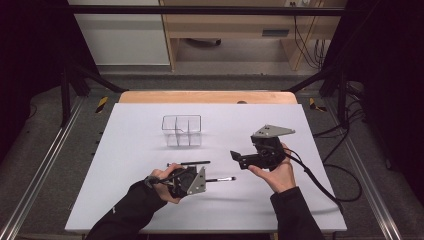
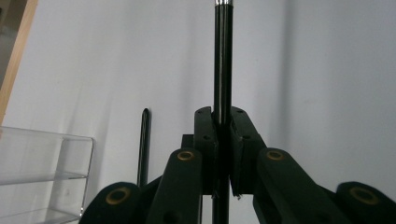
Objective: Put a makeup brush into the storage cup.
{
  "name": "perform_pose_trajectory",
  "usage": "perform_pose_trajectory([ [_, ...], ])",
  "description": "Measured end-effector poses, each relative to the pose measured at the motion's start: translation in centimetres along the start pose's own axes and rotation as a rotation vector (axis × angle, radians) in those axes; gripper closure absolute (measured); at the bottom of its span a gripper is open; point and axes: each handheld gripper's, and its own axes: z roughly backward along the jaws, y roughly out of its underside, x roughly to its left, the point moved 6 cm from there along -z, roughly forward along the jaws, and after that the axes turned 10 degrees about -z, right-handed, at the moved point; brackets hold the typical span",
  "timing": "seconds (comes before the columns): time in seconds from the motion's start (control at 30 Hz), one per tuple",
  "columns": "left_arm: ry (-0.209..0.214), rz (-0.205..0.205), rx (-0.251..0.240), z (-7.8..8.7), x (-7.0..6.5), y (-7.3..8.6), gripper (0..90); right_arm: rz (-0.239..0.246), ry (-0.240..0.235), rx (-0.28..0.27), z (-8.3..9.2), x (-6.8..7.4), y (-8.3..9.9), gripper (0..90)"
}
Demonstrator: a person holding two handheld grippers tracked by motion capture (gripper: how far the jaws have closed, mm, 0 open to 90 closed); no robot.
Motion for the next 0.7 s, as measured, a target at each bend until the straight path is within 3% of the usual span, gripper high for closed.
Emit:
perform_pose_trajectory([
  [0.2, -0.017, 0.095, -0.028, 0.3, 0.1, 0.5, 82.9, -0.026, 0.032, -0.033, 0.1, -0.5, 0.1, 7.5],
  [0.6, -0.057, 0.278, -0.074, 0.3, 0.2, 1.6, 82.9, -0.072, 0.032, -0.093, 0.7, -1.0, 0.7, 4.9],
  [0.7, -0.053, 0.320, -0.087, 0.1, 0.1, 1.8, 82.9, -0.058, 0.036, -0.092, 0.7, -1.0, 1.0, 4.8],
])
